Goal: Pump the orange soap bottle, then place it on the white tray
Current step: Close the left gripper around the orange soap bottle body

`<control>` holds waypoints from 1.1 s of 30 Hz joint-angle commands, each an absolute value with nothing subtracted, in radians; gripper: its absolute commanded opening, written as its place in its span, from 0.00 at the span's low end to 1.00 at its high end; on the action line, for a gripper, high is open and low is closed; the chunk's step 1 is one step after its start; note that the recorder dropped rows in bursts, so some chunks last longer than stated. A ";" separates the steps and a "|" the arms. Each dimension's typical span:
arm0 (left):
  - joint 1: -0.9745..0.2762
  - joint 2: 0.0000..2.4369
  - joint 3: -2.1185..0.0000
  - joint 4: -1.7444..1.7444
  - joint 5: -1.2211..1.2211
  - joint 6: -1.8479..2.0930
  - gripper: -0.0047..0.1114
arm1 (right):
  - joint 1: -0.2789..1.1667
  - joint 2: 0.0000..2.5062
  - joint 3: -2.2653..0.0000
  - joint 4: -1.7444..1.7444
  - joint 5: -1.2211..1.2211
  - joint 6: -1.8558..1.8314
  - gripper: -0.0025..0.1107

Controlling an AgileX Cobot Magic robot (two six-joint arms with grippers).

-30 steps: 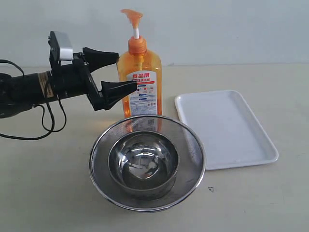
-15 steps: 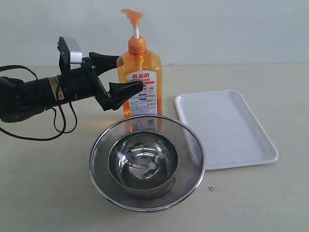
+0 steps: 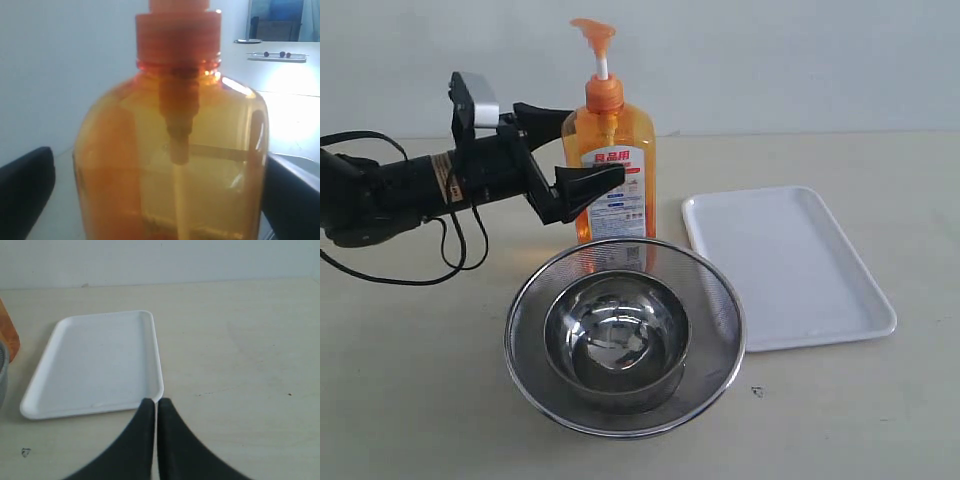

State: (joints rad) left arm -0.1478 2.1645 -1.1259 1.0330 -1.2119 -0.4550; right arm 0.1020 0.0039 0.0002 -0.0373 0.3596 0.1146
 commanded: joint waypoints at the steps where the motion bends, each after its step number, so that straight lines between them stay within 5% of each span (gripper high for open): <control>1: -0.152 2.196 -1.153 1.013 -1.221 -0.455 0.99 | 0.100 0.000 0.000 -0.037 0.348 0.113 0.02; 21: -0.221 2.247 -1.248 0.982 -1.221 -0.551 0.95 | 0.100 0.000 0.000 -0.037 0.343 0.113 0.02; 25: -0.221 2.248 -1.248 0.951 -1.213 -0.587 0.75 | 0.100 0.000 0.000 -0.037 0.343 0.113 0.02; 32: -0.221 2.252 -1.248 0.934 -1.180 -0.585 0.11 | 0.100 0.000 0.000 -0.037 0.343 0.113 0.02; 33: -0.221 2.252 -1.248 0.934 -1.180 -0.571 0.08 | 0.100 0.000 0.000 -0.037 0.343 0.113 0.02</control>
State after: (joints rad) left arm -0.2183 2.2499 -1.2435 0.9440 -1.2067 -0.5744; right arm 0.1020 0.0039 0.0002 -0.0373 0.3539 0.1146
